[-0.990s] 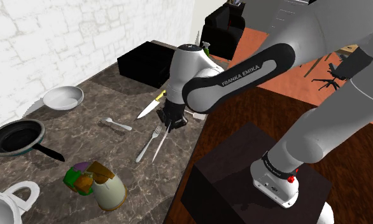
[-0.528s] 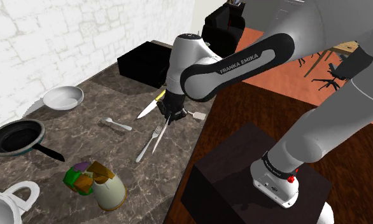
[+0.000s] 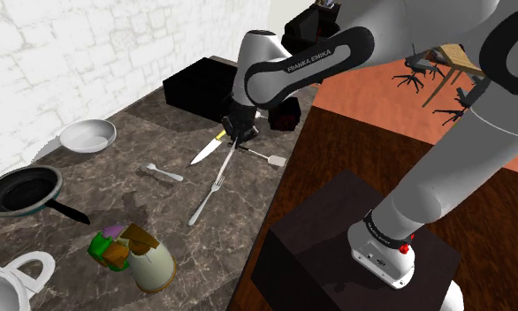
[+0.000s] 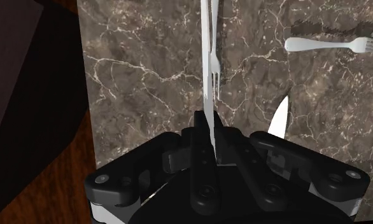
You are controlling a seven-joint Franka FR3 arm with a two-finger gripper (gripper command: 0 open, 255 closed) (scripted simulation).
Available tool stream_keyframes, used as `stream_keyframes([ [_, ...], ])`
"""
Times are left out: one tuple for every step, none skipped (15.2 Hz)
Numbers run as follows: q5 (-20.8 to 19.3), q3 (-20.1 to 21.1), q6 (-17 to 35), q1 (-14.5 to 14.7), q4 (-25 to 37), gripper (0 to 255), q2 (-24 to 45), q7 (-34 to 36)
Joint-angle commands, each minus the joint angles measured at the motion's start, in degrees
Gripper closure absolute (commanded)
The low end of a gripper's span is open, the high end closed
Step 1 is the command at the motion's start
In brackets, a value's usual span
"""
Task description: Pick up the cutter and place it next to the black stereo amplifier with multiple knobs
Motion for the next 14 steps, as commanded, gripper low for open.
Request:
stream_keyframes([
  [-1.2,-1.3,-0.6,-1.3,2.4,255,2.2,-1.8],
  [-1.8,-1.9,-1.1,-1.8,3.8,255,3.4,-2.6],
  [-2.4,-2.4,-1.6,-2.3,5.3,255,4.6,-3.3],
  [-3.0,-3.0,-2.1,-2.8,6.9,255,5.9,-3.9],
  [-3.6,-3.5,-2.6,-3.3,8.5,255,7.2,-4.6],
  [-4.1,-4.1,-3.2,-3.7,10.3,255,8.5,-5.3],
  [-4.7,-4.6,-3.8,-4.2,12.1,255,9.8,-5.9],
  [-5.2,-5.1,-4.5,-4.6,13.9,255,11.2,-6.5],
  [-5.7,-5.5,-5.2,-4.9,15.8,255,12.6,-7.2],
  [-6.2,-6.0,-5.9,-5.3,17.8,255,14.0,-7.8],
  [-6.6,-6.4,-6.7,-5.6,19.9,255,15.4,-8.4],
  [-7.1,-6.9,-7.5,-5.9,22.1,255,16.9,-9.0],
  [-7.5,-7.3,-8.4,-6.2,24.4,255,18.5,-9.5],
  [-8.0,-7.7,-9.3,-6.5,26.7,255,20.1,-10.1],
])
